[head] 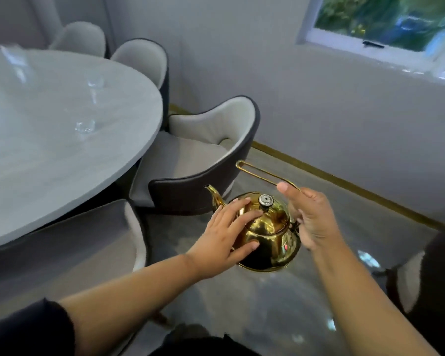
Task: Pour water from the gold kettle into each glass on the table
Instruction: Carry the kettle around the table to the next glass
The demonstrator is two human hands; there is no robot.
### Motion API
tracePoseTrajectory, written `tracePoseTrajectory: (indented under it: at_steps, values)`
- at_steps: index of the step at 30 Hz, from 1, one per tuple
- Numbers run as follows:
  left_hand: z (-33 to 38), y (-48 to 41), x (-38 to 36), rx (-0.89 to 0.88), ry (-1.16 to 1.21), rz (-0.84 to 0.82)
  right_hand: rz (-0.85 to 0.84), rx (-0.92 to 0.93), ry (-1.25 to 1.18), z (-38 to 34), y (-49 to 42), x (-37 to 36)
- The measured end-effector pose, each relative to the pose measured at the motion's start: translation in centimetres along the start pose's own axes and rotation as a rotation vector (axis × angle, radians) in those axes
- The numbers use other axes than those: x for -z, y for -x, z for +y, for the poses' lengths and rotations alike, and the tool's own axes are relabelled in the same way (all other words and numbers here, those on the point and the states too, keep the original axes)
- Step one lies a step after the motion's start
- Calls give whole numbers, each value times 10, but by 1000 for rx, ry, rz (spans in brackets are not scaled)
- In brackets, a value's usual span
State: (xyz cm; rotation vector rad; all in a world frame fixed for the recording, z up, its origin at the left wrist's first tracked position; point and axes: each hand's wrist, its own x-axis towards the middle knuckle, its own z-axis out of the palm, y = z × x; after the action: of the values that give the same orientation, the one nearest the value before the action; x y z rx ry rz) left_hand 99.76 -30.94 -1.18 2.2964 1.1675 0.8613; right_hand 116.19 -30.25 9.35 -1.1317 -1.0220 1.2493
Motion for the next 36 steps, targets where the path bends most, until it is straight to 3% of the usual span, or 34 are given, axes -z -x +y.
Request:
tracePoseTrajectory:
  at_steps: [10,25,36]
  values:
    - [-88,-83,30,246,-89,119,-253,-90,77,20,-171,-43]
    - [-236,-168,136,509,-225,212,-503,-135,57,35,-369,-196]
    - [-320,-207,189,686,-317,339,-790,-184,44,43,-476,-304]
